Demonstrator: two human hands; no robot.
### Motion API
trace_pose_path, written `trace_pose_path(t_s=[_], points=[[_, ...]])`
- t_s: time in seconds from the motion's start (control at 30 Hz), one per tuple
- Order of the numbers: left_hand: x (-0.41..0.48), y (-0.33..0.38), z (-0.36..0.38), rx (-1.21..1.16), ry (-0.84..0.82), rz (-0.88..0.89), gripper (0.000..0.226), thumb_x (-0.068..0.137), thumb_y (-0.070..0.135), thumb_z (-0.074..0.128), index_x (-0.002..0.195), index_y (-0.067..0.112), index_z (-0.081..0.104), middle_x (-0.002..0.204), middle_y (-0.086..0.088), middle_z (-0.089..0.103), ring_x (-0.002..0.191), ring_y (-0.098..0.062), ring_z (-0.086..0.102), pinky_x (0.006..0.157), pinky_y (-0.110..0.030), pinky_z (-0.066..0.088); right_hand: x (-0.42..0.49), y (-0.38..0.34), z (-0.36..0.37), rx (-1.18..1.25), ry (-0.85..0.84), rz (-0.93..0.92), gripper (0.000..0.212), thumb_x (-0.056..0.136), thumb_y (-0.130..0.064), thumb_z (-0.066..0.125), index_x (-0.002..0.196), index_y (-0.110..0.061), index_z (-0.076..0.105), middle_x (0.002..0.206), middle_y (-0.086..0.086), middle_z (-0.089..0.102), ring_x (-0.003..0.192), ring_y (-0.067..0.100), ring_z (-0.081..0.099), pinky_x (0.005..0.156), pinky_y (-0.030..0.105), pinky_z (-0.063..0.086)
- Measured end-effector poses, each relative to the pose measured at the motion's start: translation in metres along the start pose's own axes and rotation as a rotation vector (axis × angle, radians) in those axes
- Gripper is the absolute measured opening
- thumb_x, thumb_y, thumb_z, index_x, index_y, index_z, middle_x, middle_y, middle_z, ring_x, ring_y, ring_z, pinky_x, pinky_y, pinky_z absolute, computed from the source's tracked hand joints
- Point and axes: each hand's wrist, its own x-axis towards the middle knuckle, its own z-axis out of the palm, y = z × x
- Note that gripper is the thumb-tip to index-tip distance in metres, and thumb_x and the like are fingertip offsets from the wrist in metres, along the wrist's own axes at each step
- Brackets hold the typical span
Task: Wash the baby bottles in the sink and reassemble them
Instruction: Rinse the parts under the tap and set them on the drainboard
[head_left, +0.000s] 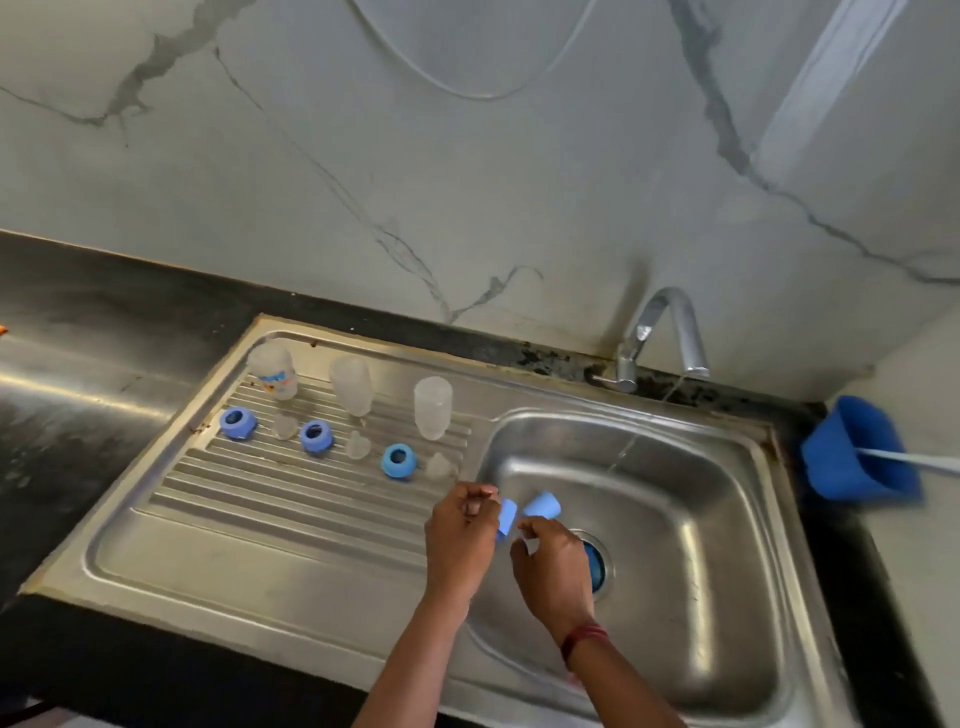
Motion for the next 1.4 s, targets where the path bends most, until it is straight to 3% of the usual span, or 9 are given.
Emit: trace_pose_path(t_s=[0.23,0.43,0.53,0.63,0.73,0.93,1.1,1.23,1.4], points=[[-0.012,-0.021,0.047,0.131,-0.109,-0.153,0.014,0.086,0.033,0.06,0.092,0.041,0.07,0.089,0.006,0.071,0.086,-0.016,0.067,0.076,-0.041,0.054,0.01,0.063,-0.021,-0.035,-0.145,0.09,0.02,0.086,-0.012,0.058,0.101,-0.01,0.071,0.099,0.005,0.071,0.088,0.019,0.062,0.057,0.009,0.032],[-0.007,-0.035,0.067,0.128,-0.033,-0.282,0.013,0.096,0.032,0.058,0.094,0.032,0.071,0.083,0.002,0.067,0.079,-0.017,0.061,0.077,-0.039,0.053,0.029,0.09,-0.024,-0.06,-0.269,0.118,0.021,0.085,-0.018,0.055,0.1,-0.014,0.069,0.103,0.006,0.07,0.083,0.018,0.057,0.071,0.023,0.038],[0.003,-0.045,0.071,0.115,-0.02,-0.324,0.016,0.099,0.025,0.053,0.096,0.024,0.068,0.085,-0.001,0.061,0.074,-0.015,0.054,0.071,-0.034,0.046,0.04,0.091,-0.019,-0.11,-0.361,0.072,0.033,0.089,-0.02,0.055,0.119,-0.019,0.067,0.118,0.005,0.067,0.106,0.02,0.061,0.085,0.025,0.045],[0.017,-0.056,0.072,0.081,-0.017,-0.386,0.02,0.1,0.025,0.051,0.115,0.027,0.064,0.109,0.002,0.062,0.095,-0.015,0.058,0.094,-0.039,0.049,0.054,0.085,-0.009,-0.166,-0.439,-0.023,0.043,0.092,-0.016,0.054,0.135,-0.019,0.056,0.134,0.004,0.059,0.125,0.021,0.054,0.103,0.03,0.042],[0.033,-0.06,0.072,0.048,-0.025,-0.445,0.036,0.103,0.034,0.045,0.137,0.024,0.054,0.131,0.0,0.055,0.12,-0.02,0.052,0.11,-0.046,0.04,0.067,0.077,0.009,-0.223,-0.467,-0.115,0.046,0.088,-0.007,0.052,0.133,-0.017,0.055,0.135,0.006,0.055,0.119,0.028,0.056,0.095,0.037,0.046],[0.048,-0.054,0.065,-0.031,-0.06,-0.453,0.014,0.105,0.037,0.04,0.11,0.036,0.053,0.111,0.015,0.057,0.102,-0.004,0.052,0.104,-0.035,0.037,0.1,0.07,0.058,-0.285,-0.48,-0.103,0.058,0.09,-0.014,0.059,0.144,-0.019,0.041,0.159,0.005,0.024,0.112,0.04,0.06,0.081,0.04,0.05],[0.06,-0.057,0.061,-0.062,-0.046,-0.445,0.011,0.105,0.035,0.042,0.112,0.041,0.048,0.101,0.025,0.051,0.103,-0.001,0.051,0.111,-0.036,0.037,0.123,0.071,0.085,-0.253,-0.505,-0.108,0.051,0.086,-0.018,0.068,0.133,-0.015,0.05,0.144,0.007,0.04,0.107,0.037,0.062,0.08,0.039,0.052],[0.064,-0.056,0.061,-0.014,-0.112,-0.363,0.016,0.105,0.03,0.043,0.097,0.043,0.05,0.096,0.024,0.054,0.087,0.011,0.05,0.094,-0.027,0.039,0.122,0.071,0.089,-0.195,-0.474,-0.111,0.029,0.089,-0.019,0.06,0.117,-0.014,0.055,0.119,0.007,0.053,0.096,0.033,0.062,0.075,0.04,0.052],[0.064,-0.047,0.059,0.093,-0.129,-0.322,0.014,0.1,0.024,0.054,0.094,0.034,0.062,0.097,0.01,0.066,0.087,0.005,0.058,0.074,-0.014,0.043,0.115,0.071,0.063,-0.017,-0.371,-0.046,0.033,0.084,-0.028,0.065,0.116,-0.02,0.064,0.11,0.001,0.062,0.098,0.019,0.062,0.081,0.032,0.053]])
